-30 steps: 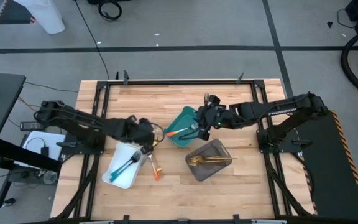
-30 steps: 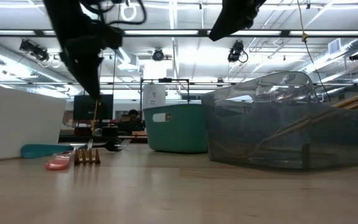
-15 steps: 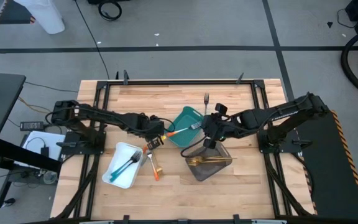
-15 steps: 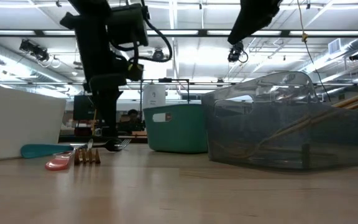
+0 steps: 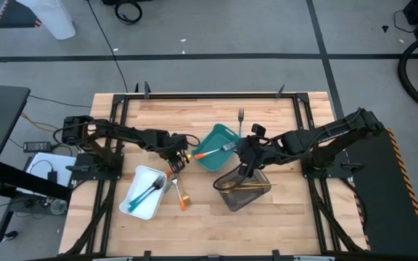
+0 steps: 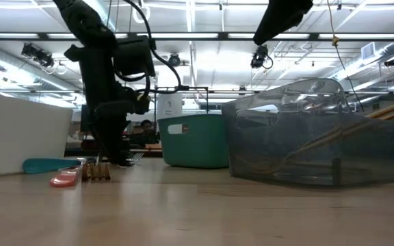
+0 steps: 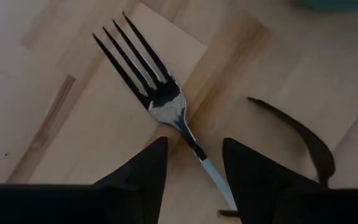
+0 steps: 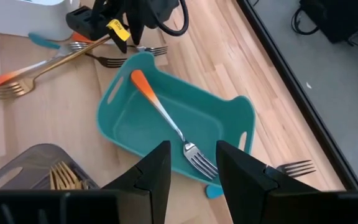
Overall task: Sort silverware by color (type)
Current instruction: Put the orange silver fork into the blue bin
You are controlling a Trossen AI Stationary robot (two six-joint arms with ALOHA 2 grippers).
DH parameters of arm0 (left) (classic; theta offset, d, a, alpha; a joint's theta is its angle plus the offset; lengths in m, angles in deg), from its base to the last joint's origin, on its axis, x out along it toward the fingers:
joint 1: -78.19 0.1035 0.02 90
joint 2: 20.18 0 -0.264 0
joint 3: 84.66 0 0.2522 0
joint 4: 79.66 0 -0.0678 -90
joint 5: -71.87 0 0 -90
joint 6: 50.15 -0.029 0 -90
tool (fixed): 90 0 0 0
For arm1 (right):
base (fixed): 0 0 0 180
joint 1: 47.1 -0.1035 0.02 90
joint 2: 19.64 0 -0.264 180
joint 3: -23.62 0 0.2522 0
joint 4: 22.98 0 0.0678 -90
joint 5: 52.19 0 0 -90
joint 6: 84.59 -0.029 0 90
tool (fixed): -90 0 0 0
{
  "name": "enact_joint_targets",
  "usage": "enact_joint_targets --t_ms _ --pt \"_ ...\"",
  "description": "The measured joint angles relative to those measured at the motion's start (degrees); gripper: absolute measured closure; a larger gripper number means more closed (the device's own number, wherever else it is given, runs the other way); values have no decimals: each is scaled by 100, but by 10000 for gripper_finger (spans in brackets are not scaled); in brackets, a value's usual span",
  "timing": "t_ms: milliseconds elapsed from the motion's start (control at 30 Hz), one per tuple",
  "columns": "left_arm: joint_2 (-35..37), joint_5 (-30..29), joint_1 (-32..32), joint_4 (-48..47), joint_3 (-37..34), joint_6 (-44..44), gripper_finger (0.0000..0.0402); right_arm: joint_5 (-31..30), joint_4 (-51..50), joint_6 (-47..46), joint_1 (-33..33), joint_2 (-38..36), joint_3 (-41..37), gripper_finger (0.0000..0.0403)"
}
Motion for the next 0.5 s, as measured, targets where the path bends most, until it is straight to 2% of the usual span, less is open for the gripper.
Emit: enact_joint_targets --t_ms 233,500 --pt "25 -41 60 83 -105 -4 250 -75 1 14 0 0 0 265" --pt "13 -338 114 217 -121 -477 349 -241 1 72 0 0 0 265"
